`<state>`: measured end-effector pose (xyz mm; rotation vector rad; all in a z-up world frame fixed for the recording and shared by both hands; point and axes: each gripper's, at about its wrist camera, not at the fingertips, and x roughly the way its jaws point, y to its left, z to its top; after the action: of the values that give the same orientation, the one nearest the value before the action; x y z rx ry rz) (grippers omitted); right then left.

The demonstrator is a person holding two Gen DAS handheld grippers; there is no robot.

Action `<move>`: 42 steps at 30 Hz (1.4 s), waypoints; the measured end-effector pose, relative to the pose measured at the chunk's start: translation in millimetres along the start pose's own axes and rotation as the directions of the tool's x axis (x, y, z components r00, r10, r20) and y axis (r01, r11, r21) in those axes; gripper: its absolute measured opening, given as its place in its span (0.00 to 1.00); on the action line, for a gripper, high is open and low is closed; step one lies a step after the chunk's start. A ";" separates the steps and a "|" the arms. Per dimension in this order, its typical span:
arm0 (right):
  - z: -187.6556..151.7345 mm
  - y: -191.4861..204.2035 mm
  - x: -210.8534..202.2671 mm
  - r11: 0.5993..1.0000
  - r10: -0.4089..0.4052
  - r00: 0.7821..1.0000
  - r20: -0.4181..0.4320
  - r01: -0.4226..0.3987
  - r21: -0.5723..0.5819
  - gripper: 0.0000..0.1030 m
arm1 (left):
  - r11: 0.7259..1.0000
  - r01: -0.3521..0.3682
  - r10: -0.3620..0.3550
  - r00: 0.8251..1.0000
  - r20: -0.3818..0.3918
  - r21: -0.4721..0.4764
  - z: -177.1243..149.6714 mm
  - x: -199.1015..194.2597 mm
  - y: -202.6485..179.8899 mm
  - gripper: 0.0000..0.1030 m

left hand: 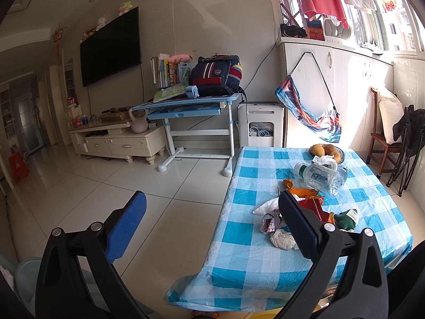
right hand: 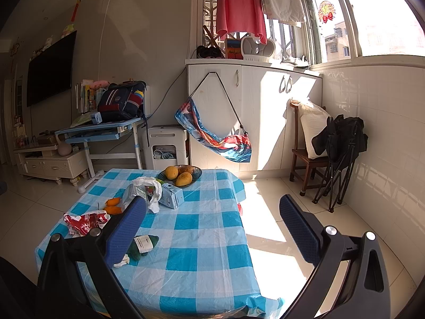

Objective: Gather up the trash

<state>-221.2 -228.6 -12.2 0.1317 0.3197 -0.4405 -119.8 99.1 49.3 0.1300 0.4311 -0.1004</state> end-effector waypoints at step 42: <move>0.8 0.4 0.9 1.000 0.006 1.000 0.006 -0.006 0.018 0.94 | 1.000 -0.001 0.001 1.000 0.003 0.000 -1.5 1.4 0.6 0.94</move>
<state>-220.0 -228.8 -11.7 0.1493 0.3096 -0.4379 -119.1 99.8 47.4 0.1305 0.4275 -0.0995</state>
